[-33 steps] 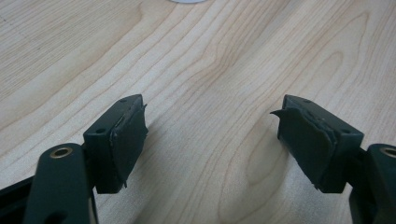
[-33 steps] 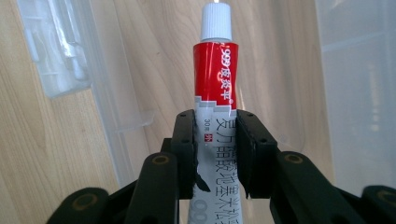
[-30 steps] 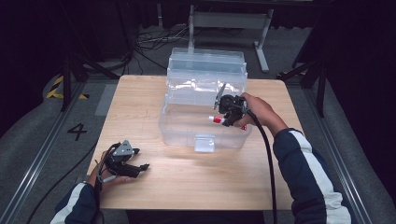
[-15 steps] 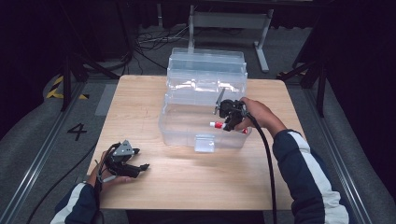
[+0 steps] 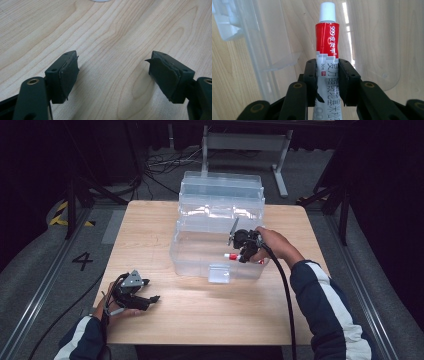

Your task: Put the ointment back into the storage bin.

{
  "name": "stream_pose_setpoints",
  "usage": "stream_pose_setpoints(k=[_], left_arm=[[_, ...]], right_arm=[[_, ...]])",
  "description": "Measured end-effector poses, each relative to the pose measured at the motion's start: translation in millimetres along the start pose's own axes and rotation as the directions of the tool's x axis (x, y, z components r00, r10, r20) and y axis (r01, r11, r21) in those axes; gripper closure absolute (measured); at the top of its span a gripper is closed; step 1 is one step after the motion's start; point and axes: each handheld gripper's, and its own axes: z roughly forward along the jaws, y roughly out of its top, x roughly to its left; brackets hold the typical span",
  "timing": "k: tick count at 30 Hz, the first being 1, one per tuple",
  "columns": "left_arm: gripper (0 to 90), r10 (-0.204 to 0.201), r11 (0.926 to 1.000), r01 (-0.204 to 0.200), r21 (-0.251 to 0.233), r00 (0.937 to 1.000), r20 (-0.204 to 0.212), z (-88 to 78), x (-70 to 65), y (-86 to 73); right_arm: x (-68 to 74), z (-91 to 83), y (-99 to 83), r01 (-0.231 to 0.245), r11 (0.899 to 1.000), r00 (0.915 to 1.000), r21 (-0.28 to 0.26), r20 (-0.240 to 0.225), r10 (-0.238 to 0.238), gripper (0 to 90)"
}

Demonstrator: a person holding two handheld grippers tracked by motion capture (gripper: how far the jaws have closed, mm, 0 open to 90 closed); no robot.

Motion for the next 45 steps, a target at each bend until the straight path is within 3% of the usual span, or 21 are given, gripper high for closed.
stream_pose_setpoints(k=[8, 19, 26, 31, 36, 39, 42, 45], left_arm=[[24.1, 0.001, 1.0, -0.001, 0.001, 1.0, 0.0, 0.0, 0.0, 0.0], [24.1, 0.001, 1.0, -0.001, 0.001, 1.0, -0.001, -0.1, 0.0, 0.0], [24.1, -0.002, 1.0, 0.002, 0.001, 1.0, -0.007, -0.2, -0.6, 0.0], [24.2, -0.002, 1.0, 0.002, 0.002, 1.0, -0.008, -0.2, -0.8, 0.2], [25.0, -0.001, 0.9999, 0.001, 0.011, 1.0, -0.007, -0.3, -1.3, 1.6], [25.7, -0.005, 0.9994, 0.006, 0.035, 0.9999, -0.012, -0.5, -2.5, 4.8], [26.4, -0.009, 0.9985, 0.01, 0.055, 0.9998, -0.016, -0.1, -2.3, 8.2], [27.8, -0.012, 0.9978, 0.013, 0.065, 0.9998, -0.015, 0.0, -2.1, 10.6]], right_arm=[[0.0, 2.2, 1.2, 0.002, 1.0, 0.9999, 0.009, -0.016, -0.002, 69.8], [-2.0, -7.3, -4.5, -0.015, 1.0, 0.9999, -0.025, -0.001, 0.015, 68.1], [-2.0, -18.8, -11.2, -0.031, 0.992, 0.9993, -0.12, 0.016, 0.033, 65.2], [-0.2, -30.8, -20.2, -0.058, 0.976, 0.9979, -0.209, 0.015, 0.063, 65.8], [2.2, -38.7, -26.5, -0.06, 0.966, 0.9962, -0.252, 0.045, 0.074, 66.1], [2.1, -45.0, -32.8, -0.058, 0.948, 0.9942, -0.314, 0.068, 0.084, 64.8], [2.7, -52.9, -41.1, -0.053, 0.915, 0.9917, -0.401, 0.087, 0.095, 63.9], [2.3, -57.4, -47.5, -0.063, 0.894, 0.9871, -0.444, 0.104, 0.121, 63.2]])
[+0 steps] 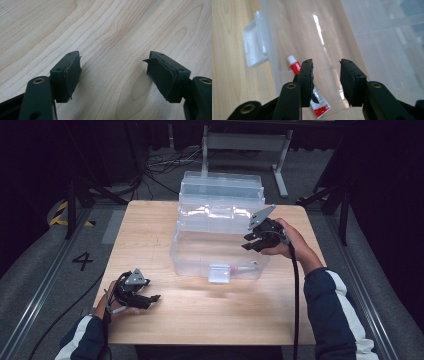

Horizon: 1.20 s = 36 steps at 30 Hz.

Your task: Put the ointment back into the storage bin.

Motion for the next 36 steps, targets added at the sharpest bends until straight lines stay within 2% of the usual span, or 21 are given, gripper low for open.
stream_pose_setpoints(k=[2, 4, 7, 10, 12, 18, 21, 23, 28, 30, 31, 32, 33, 36], left_arm=[[28.5, 0.012, 0.9999, -0.012, -0.001, 0.9999, -0.007, -0.7, -2.3, 3.9], [31.2, 0.032, 0.9992, -0.032, -0.026, 0.9994, -0.015, -4.2, -5.8, 7.7], [31.0, 0.039, 0.9974, -0.04, -0.06, 0.9991, -0.018, -10.4, -8.1, 14.6], [30.9, 0.036, 0.9956, -0.038, -0.086, 0.9991, -0.024, -18.2, -7.9, 24.7], [31.4, 0.049, 0.9957, -0.053, -0.076, 0.9972, -0.056, -22.7, -9.2, 30.5], [30.8, 0.072, 0.9892, -0.079, -0.123, 0.9954, -0.064, -37.9, -12.8, 45.8], [30.5, 0.082, 0.9853, -0.092, -0.144, 0.994, -0.071, -42.9, -13.0, 54.5], [30.4, 0.086, 0.9815, -0.098, -0.165, 0.9933, -0.077, -45.5, -12.2, 61.0], [30.4, 0.089, 0.9755, -0.102, -0.195, 0.9933, -0.073, -46.5, -13.2, 76.2], [31.8, 0.111, 0.9738, -0.123, -0.191, 0.9911, -0.073, -45.2, -16.1, 81.8], [32.4, 0.111, 0.9738, -0.123, -0.191, 0.9911, -0.073, -45.2, -16.1, 81.8], [32.4, 0.13, 0.9716, -0.141, -0.19, 0.9892, -0.067, -43.3, -18.9, 87.5], [32.5, 0.136, 0.9707, -0.146, -0.191, 0.9887, -0.062, -41.9, -20.2, 90.8], [32.4, 0.158, 0.9674, -0.167, -0.191, 0.9857, -0.058, -37.0, -23.6, 101.2]], right_arm=[[-0.9, -2.8, -1.6, -0.004, 1.0, 0.9999, -0.016, 0.013, 0.004, 61.9], [-2.5, -6.2, -3.6, -0.009, 0.999, 0.9995, -0.048, 0.031, 0.011, 60.2], [-5.0, -10.3, -6.5, -0.009, 0.996, 0.999, -0.094, 0.043, 0.013, 60.0], [-6.9, -13.8, -7.0, -0.016, 0.994, 0.9979, -0.111, 0.061, 0.023, 58.5], [-8.3, -16.5, -6.3, -0.017, 0.991, 0.997, -0.135, 0.073, 0.027, 56.9], [-15.3, -22.9, 0.8, -0.019, 0.985, 0.9913, -0.17, 0.125, 0.041, 55.7], [-21.2, -27.9, 4.8, -0.018, 0.981, 0.9891, -0.192, 0.14, 0.046, 58.4], [-26.4, -30.4, 8.5, -0.027, 0.978, 0.9845, -0.205, 0.164, 0.062, 57.4], [-36.9, -34.7, 16.0, -0.034, 0.971, 0.977, -0.235, 0.197, 0.082, 56.4], [-42.2, -34.2, 17.4, -0.036, 0.968, 0.9719, -0.249, 0.217, 0.092, 56.0], [-42.2, -34.2, 17.4, -0.036, 0.968, 0.9719, -0.249, 0.217, 0.092, 56.0], [-45.6, -33.5, 17.6, -0.043, 0.966, 0.9723, -0.256, 0.212, 0.099, 55.4], [-51.0, -32.8, 18.3, -0.052, 0.966, 0.9667, -0.254, 0.23, 0.113, 55.6], [-60.9, -30.5, 18.6, -0.07, 0.97, 0.969, -0.234, 0.215, 0.122, 56.0]])
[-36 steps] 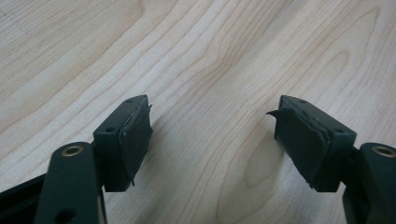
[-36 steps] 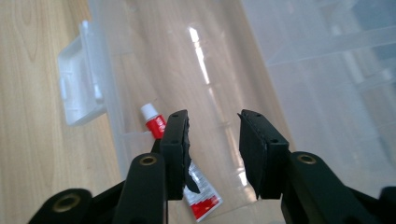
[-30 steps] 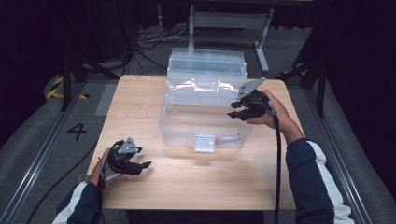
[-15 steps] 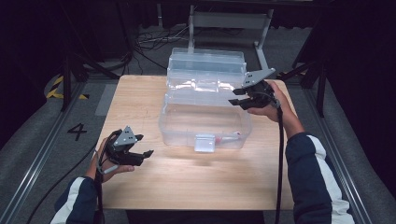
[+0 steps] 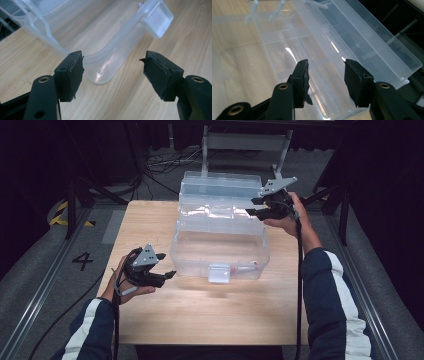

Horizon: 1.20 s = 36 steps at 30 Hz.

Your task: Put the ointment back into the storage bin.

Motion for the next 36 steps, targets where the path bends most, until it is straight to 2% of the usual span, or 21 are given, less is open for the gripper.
stream_pose_setpoints(k=[5, 6, 7, 9, 11, 13, 15, 17, 19, 22, 23, 25, 26, 29, 30, 31, 32, 35, 36], left_arm=[[33.3, 0.01, 0.9999, -0.01, -0.004, 0.9997, 0.024, 11.0, 2.4, 11.1], [33.3, 0.014, 0.9999, -0.014, 0.002, 0.9995, 0.03, 14.9, 3.8, 14.1], [34.8, 0.012, 0.9999, -0.012, 0.003, 0.9992, 0.039, 18.0, 4.2, 16.0], [41.2, 0.012, 0.9999, -0.013, 0.005, 0.9982, 0.059, 24.6, 5.3, 19.3], [45.5, 0.019, 0.9997, -0.02, 0.015, 0.9973, 0.071, 30.5, 6.2, 22.2], [48.3, 0.028, 0.9992, -0.03, 0.025, 0.9968, 0.075, 35.9, 6.7, 23.8], [48.8, 0.021, 0.9992, -0.023, 0.032, 0.9969, 0.076, 40.9, 7.8, 24.5], [48.7, 0.021, 0.9986, -0.025, 0.047, 0.9956, 0.091, 45.0, 9.5, 25.1], [48.9, 0.021, 0.9981, -0.026, 0.056, 0.9958, 0.089, 48.5, 10.7, 25.9], [49.9, 0.023, 0.9966, -0.031, 0.076, 0.9944, 0.103, 55.4, 13.2, 26.7], [50.8, 0.02, 0.9964, -0.03, 0.079, 0.9915, 0.128, 57.5, 13.9, 26.6], [51.8, 0.029, 0.9948, -0.04, 0.094, 0.9921, 0.122, 62.1, 14.3, 27.1], [51.8, 0.024, 0.9944, -0.038, 0.098, 0.9896, 0.142, 64.3, 14.8, 27.2], [54.5, 0.052, 0.9895, -0.07, 0.127, 0.9892, 0.137, 70.3, 13.7, 28.3], [55.1, 0.058, 0.989, -0.077, 0.126, 0.9875, 0.147, 71.8, 13.6, 28.6], [57.1, 0.073, 0.986, -0.094, 0.138, 0.9854, 0.154, 73.4, 12.7, 29.3], [60.8, 0.092, 0.9812, -0.113, 0.156, 0.9859, 0.14, 75.2, 11.5, 29.8], [68.6, 0.112, 0.9733, -0.14, 0.182, 0.9814, 0.156, 80.6, 9.0, 29.9], [68.2, 0.116, 0.9725, -0.144, 0.183, 0.9808, 0.157, 81.4, 8.6, 30.3]], right_arm=[[-7.6, 6.2, 1.2, -0.007, 1.0, 0.9999, 0.027, 0.014, 0.006, 56.6], [-10.0, 10.0, 2.0, -0.007, 0.998, 0.9998, 0.056, 0.021, 0.006, 55.9], [-12.4, 12.4, 2.1, -0.017, 0.998, 0.9998, 0.062, 0.007, 0.017, 56.1], [-15.7, 16.0, 3.3, -0.027, 0.997, 0.9995, 0.075, 0.02, 0.026, 55.9], [-18.2, 18.7, 3.9, -0.035, 0.996, 0.9994, 0.086, 0.006, 0.034, 56.3], [-20.0, 24.4, 3.8, -0.011, 0.991, 0.9992, 0.132, 0.039, 0.006, 56.7], [-21.8, 28.8, 2.8, -0.025, 0.989, 0.9996, 0.147, 0.019, 0.022, 57.2], [-25.0, 30.8, 2.5, -0.045, 0.988, 0.9989, 0.149, 0.022, 0.042, 57.7], [-27.1, 32.7, 1.9, -0.056, 0.988, 0.9984, 0.145, 0.018, 0.054, 58.1], [-28.0, 39.2, 1.5, -0.049, 0.983, 0.9988, 0.178, 0.003, 0.049, 58.7], [-28.0, 42.1, 1.8, -0.045, 0.979, 0.999, 0.196, 0.007, 0.045, 58.9], [-28.8, 44.6, 2.4, -0.051, 0.98, 0.9987, 0.193, -0.001, 0.052, 61.4], [-28.8, 45.8, 2.8, -0.054, 0.979, 0.9985, 0.195, 0.004, 0.055, 62.1], [-28.2, 47.8, 4.5, -0.047, 0.981, 0.9989, 0.189, 0.0, 0.047, 64.4], [-28.0, 48.1, 5.1, -0.044, 0.98, 0.999, 0.194, 0.0, 0.044, 64.8], [-27.5, 48.3, 5.9, -0.032, 0.98, 0.9994, 0.197, -0.002, 0.033, 65.3], [-26.8, 48.6, 6.5, -0.02, 0.979, 0.9998, 0.202, -0.002, 0.021, 65.9], [-25.5, 48.0, 8.0, -0.005, 0.978, 1.0, 0.208, -0.007, 0.006, 67.8], [-25.2, 47.7, 8.3, 0.001, 0.978, 1.0, 0.211, -0.008, 0.001, 68.5]])
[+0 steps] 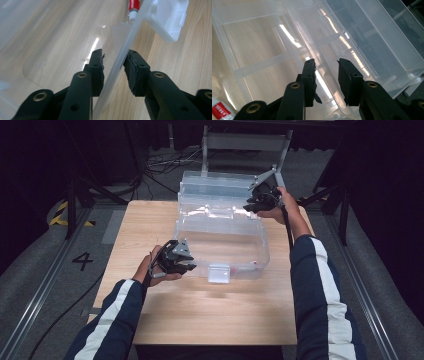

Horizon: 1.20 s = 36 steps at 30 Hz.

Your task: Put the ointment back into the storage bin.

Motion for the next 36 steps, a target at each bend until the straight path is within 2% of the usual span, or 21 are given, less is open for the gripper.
stream_pose_setpoints(k=[3, 4, 8, 11, 15, 20, 24, 29, 31, 36], left_arm=[[68.8, -0.004, 1.0, 0.003, 0.006, 0.9999, 0.011, 0.6, 1.2, 1.5], [69.4, -0.017, 0.9998, 0.017, 0.006, 0.9996, 0.021, 0.9, 1.7, 1.8], [69.5, -0.021, 0.9998, 0.021, 0.004, 0.9992, 0.035, 1.0, 2.6, 1.4], [70.0, 0.0, 0.9999, 0.001, -0.014, 0.9992, 0.04, 1.2, 1.9, -0.7], [70.2, -0.001, 0.9997, 0.002, -0.025, 0.999, 0.045, 1.7, 1.3, -1.8], [70.7, 0.009, 0.9994, -0.007, -0.035, 0.9985, 0.053, 2.2, 2.5, -2.6], [70.5, 0.004, 0.9973, 0.001, -0.074, 0.9976, 0.069, 4.7, 3.7, -5.2], [70.5, 0.009, 0.9972, -0.004, -0.075, 0.9977, 0.067, 4.7, 3.7, -5.3], [70.4, 0.005, 0.9972, 0.0, -0.075, 0.9978, 0.066, 4.7, 3.4, -5.3], [70.4, 0.001, 0.9973, 0.004, -0.073, 0.9976, 0.069, 4.7, 3.5, -5.2]], right_arm=[[0.3, -1.3, -0.1, 0.01, 1.0, 0.9999, -0.003, -0.008, -0.01, 70.1], [-0.2, -2.5, -0.6, 0.007, 1.0, 0.9998, -0.009, -0.02, -0.007, 71.2], [-0.7, -6.1, 0.3, 0.026, 1.0, 0.9981, -0.002, -0.057, -0.026, 75.6], [0.0, -8.9, 1.2, 0.052, 0.999, 0.9961, 0.012, -0.072, -0.051, 78.0], [-0.2, -10.7, 2.1, 0.084, 0.996, 0.9925, 0.019, -0.091, -0.082, 80.3], [-3.0, -10.1, 5.2, 0.099, 0.995, 0.9857, 0.02, -0.139, -0.095, 83.4], [-2.2, -11.1, 6.3, 0.092, 0.995, 0.9851, 0.024, -0.148, -0.087, 84.0], [1.9, -13.3, 11.0, 0.122, 0.991, 0.9824, 0.048, -0.148, -0.114, 85.3], [3.3, -12.0, 11.8, 0.117, 0.992, 0.9817, 0.035, -0.155, -0.111, 85.9], [6.1, -12.8, 14.2, 0.131, 0.99, 0.9815, 0.048, -0.147, -0.123, 86.1]])
